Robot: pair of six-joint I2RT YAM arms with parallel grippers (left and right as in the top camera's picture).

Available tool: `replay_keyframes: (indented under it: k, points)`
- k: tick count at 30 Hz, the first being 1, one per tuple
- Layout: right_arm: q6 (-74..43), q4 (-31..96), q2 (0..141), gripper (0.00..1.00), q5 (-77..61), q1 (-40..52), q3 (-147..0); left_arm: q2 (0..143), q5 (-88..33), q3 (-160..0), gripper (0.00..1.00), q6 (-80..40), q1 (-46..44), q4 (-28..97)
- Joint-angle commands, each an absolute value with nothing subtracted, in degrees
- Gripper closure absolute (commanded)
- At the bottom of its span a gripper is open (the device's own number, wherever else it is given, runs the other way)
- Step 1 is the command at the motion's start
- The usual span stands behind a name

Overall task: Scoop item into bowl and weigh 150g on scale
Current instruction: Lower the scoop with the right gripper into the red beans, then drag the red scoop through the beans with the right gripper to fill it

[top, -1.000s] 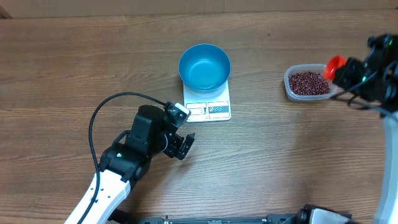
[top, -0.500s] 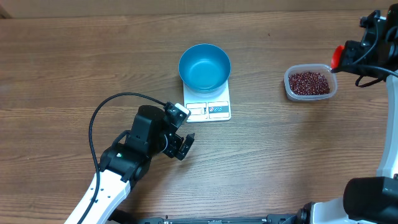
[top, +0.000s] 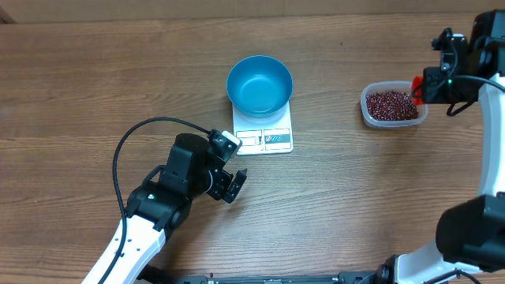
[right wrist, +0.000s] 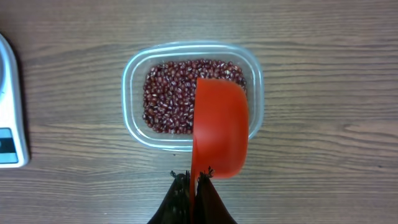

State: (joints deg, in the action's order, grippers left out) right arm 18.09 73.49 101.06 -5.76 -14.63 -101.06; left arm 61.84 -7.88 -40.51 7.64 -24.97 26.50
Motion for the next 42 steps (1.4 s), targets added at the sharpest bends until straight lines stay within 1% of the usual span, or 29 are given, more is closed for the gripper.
replay_keyframes:
  k: [1,20,27,42]
  points:
    - [19.6,73.2,101.4,0.96,-5.6,-14.8,-100.9,62.2,-7.4,-40.3,0.01,7.1,-24.8,26.3]
    - [19.9,73.2,101.7,0.96,-5.6,-14.8,-100.9,62.2,-6.9,-40.3,0.00,4.1,-24.8,24.7]
    - [24.2,72.5,102.0,0.96,-5.6,-14.8,-99.8,62.2,-6.9,-40.3,0.01,4.1,-24.8,25.6]
    - [25.7,64.2,102.3,0.96,-3.9,-14.9,-93.1,62.2,-6.9,-40.3,0.01,4.1,-24.8,25.6]
